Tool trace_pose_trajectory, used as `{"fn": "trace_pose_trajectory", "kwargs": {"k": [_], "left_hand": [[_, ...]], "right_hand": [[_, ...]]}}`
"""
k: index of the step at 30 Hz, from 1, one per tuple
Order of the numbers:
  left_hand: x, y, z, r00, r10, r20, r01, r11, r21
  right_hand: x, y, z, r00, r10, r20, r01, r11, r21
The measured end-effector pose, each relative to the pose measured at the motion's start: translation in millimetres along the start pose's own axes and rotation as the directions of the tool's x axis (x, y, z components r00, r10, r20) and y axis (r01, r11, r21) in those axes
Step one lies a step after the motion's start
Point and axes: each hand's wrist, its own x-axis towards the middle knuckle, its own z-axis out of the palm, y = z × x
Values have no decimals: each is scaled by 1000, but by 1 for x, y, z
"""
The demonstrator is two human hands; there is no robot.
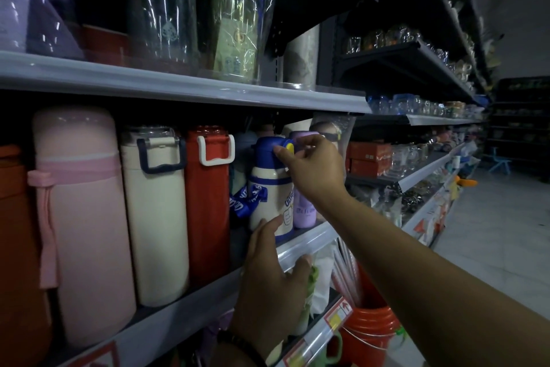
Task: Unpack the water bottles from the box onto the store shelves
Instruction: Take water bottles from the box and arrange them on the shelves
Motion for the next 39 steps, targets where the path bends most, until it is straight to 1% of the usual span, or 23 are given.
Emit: {"fn": "trace_pose_trajectory", "kwargs": {"k": [3, 5, 6, 8, 10, 14, 17, 19, 21, 23, 25, 29, 32, 33, 35, 37, 39], "left_hand": [[-5, 8, -7, 999, 2, -54, -2, 1000, 4], [-10, 14, -14, 997, 40, -72, -37, 998, 46], [-12, 18, -18, 994, 72, -84, -66, 995, 76], [-20, 30, -26, 987, 127, -94, -113, 984, 141], [-31, 38, -34, 973, 186, -139, -155, 966, 207], [-52, 34, -50, 923, 273, -271, -189, 935, 300], [-58, 26, -52, 902, 283, -325, -173, 929, 329], [-59, 25, -52, 890, 281, -358, -161, 930, 330], [-60, 24, -50, 907, 224, -357, -122, 950, 287], [-60, 21, -50, 916, 214, -340, -122, 954, 274], [-59, 19, -52, 913, 234, -335, -144, 951, 273], [-61, 18, -54, 926, 224, -303, -158, 961, 227], [-66, 20, -54, 952, 177, -250, -145, 979, 144], [-66, 18, -55, 956, 172, -239, -141, 980, 140], [-65, 12, -57, 957, 193, -217, -153, 970, 187], [-62, 8, -59, 968, 172, -184, -129, 965, 227], [-60, 8, -60, 975, 154, -161, -113, 964, 239]], "right_hand": [[-10, -3, -3, 994, -19, -106, 22, 999, 32], [-19, -8, -6, 990, -58, -125, 65, 997, 51], [-23, -12, -7, 993, -72, -93, 79, 994, 76], [-32, -20, -5, 996, -81, 48, 72, 984, 165], [-41, -25, 4, 981, -49, 190, 2, 970, 242], [-61, -29, 32, 931, -12, 364, -124, 930, 347], [-72, -24, 47, 869, 32, 494, -263, 875, 407], [-74, -18, 53, 841, 40, 539, -289, 876, 387], [-77, -15, 55, 821, 40, 569, -311, 868, 387], [-79, -16, 54, 798, 34, 602, -354, 834, 423], [-82, -15, 53, 788, 30, 615, -366, 827, 428], [-83, -14, 50, 794, 22, 607, -343, 841, 418], [-83, -14, 47, 806, 20, 592, -312, 864, 395], [-82, -14, 46, 810, 17, 586, -301, 870, 390], [-82, -14, 46, 827, 19, 561, -260, 899, 353], [-82, -13, 47, 857, 26, 515, -186, 947, 262], [-85, -13, 47, 885, 17, 465, -124, 972, 200]]}}
